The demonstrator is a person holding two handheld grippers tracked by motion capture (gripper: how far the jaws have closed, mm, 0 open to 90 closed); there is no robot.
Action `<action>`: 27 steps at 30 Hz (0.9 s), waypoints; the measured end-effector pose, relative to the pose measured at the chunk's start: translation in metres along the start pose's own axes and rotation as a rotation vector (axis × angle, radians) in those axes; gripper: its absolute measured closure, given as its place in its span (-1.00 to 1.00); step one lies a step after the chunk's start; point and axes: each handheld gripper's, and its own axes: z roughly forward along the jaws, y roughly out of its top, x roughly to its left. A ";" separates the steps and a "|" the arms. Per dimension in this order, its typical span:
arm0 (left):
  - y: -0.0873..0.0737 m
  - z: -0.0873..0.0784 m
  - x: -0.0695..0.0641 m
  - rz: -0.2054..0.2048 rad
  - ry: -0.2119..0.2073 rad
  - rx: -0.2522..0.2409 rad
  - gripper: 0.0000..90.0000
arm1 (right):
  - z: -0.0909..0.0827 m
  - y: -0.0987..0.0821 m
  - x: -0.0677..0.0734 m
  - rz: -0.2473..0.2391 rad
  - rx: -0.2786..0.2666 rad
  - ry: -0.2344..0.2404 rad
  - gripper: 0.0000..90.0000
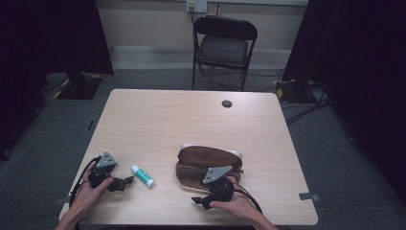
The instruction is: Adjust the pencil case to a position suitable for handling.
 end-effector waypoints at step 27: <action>0.000 -0.001 0.000 0.005 0.009 0.005 -0.98 | -0.088 -0.047 0.001 0.160 -0.130 -0.255 -0.18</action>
